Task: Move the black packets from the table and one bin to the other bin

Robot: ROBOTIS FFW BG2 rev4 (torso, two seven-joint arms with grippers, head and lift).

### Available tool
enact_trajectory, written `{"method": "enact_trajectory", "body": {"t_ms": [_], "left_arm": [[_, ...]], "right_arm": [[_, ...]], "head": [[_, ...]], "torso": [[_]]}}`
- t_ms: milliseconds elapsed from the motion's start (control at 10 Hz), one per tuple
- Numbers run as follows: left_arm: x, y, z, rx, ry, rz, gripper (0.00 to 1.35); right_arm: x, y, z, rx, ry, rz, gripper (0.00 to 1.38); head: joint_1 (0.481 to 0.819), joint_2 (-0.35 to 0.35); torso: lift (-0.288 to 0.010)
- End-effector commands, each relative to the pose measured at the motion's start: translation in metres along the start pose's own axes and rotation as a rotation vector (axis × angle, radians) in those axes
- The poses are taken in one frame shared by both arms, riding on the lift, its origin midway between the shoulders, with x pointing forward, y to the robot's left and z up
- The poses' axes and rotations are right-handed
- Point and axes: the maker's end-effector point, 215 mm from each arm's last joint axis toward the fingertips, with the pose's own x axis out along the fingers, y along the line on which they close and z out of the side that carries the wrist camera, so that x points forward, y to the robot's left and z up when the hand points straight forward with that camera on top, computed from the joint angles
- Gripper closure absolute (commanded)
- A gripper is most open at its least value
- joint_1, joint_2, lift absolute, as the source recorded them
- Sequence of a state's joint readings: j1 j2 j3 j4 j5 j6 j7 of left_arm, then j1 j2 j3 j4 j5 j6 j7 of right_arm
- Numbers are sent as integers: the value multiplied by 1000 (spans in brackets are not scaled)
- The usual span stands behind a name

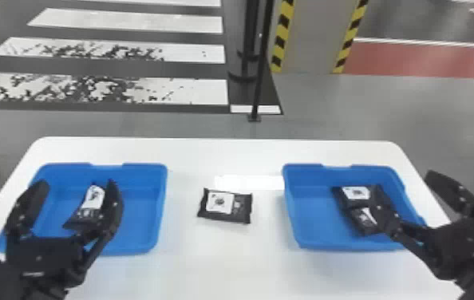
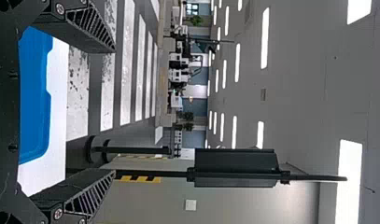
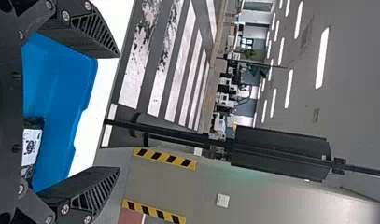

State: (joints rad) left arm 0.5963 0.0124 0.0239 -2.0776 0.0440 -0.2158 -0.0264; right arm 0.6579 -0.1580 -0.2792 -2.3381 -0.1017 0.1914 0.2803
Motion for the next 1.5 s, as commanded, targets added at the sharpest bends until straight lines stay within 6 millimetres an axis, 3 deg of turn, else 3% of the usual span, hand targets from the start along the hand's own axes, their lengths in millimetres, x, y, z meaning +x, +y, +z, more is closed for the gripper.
{"method": "enact_trajectory", "body": {"t_ms": [0,900,1200,1400], "left_arm": [[0,0,1,0,-3,0,117],[-1,-1,3,7,-15,-3,116],[-1,-3,3,7,-15,-5,116],[0,-5,3,9,-17,-8,116]], "right_arm": [[0,0,1,-1,-2,1,165],[2,1,-5,9,13,4,165],[45,33,-5,39,8,89,165],[79,53,-22,67,47,161,159]], "head": [[695,-85],[695,-87],[695,-67],[695,-35]], "torso": [[-110],[-110],[-110],[-110]]}}
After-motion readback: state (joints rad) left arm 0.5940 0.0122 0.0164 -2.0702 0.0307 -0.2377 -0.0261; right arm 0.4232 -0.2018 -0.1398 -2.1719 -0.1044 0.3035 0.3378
